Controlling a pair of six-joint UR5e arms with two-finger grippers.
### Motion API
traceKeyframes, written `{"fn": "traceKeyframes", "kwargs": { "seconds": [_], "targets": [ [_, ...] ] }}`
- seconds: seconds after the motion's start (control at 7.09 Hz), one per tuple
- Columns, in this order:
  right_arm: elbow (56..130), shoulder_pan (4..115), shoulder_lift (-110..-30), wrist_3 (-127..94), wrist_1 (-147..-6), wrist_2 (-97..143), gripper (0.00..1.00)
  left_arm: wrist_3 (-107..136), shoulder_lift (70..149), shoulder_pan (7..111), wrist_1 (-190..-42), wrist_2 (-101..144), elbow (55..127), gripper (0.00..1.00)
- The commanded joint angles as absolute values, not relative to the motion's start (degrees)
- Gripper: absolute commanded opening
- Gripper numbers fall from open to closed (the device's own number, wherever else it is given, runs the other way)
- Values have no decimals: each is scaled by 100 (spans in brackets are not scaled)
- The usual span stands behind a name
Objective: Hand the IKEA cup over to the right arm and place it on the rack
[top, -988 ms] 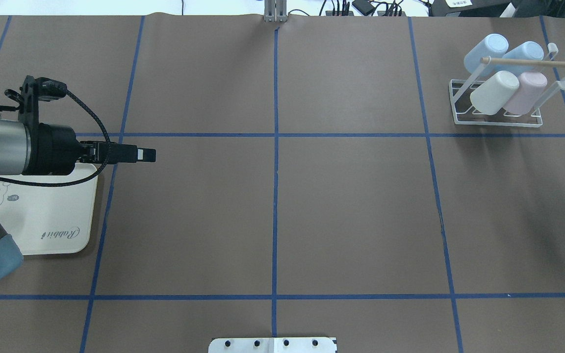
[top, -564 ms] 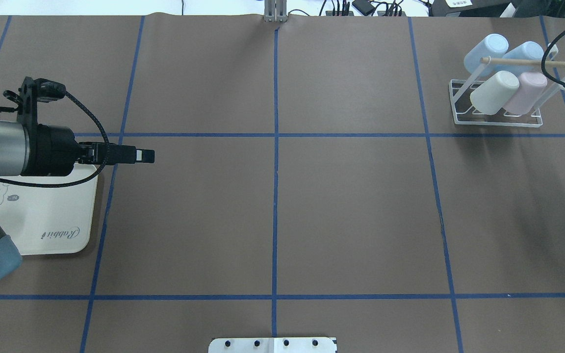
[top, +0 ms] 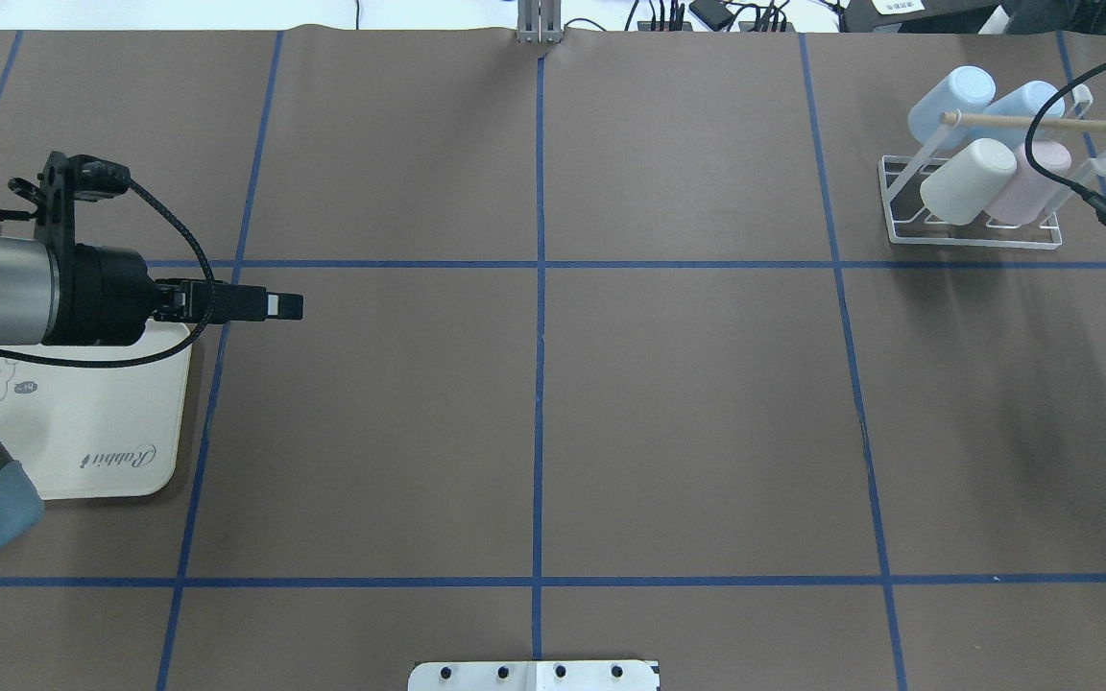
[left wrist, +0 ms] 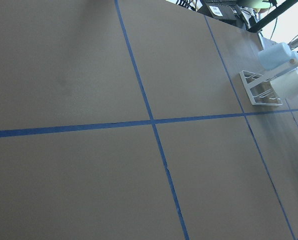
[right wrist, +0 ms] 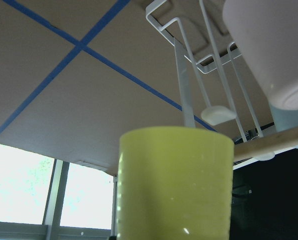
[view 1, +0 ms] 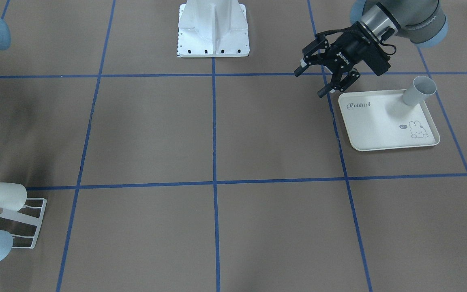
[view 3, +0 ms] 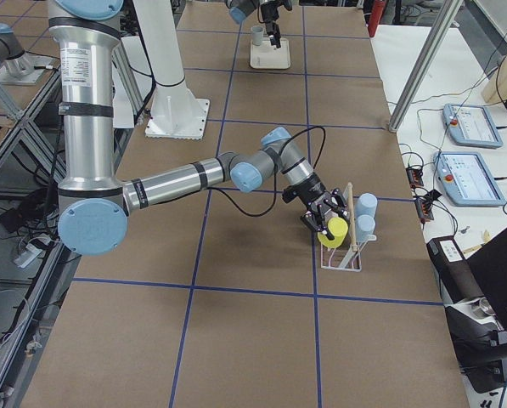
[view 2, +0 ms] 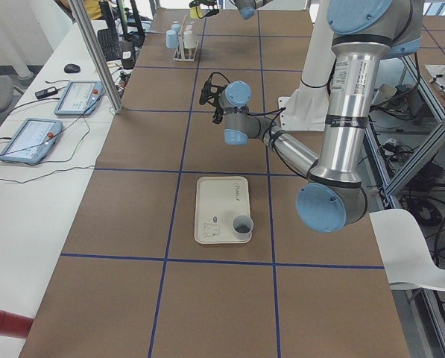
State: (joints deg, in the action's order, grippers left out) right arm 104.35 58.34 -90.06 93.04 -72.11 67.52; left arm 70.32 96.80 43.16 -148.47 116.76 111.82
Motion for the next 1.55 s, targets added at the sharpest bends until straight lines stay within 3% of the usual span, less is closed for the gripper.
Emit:
{"fn": "traceKeyframes", "kwargs": {
  "seconds": [0.0,1.41],
  "targets": [
    [10048,5801,-8659,9299,-7207,6662,0,7031,9685,4315,-14854,11681,11180,100],
    [9888,5564,-8657,9185,-7207,6398,0,7040,9703,4307,-14854,11681,11162,100]
  ]
}}
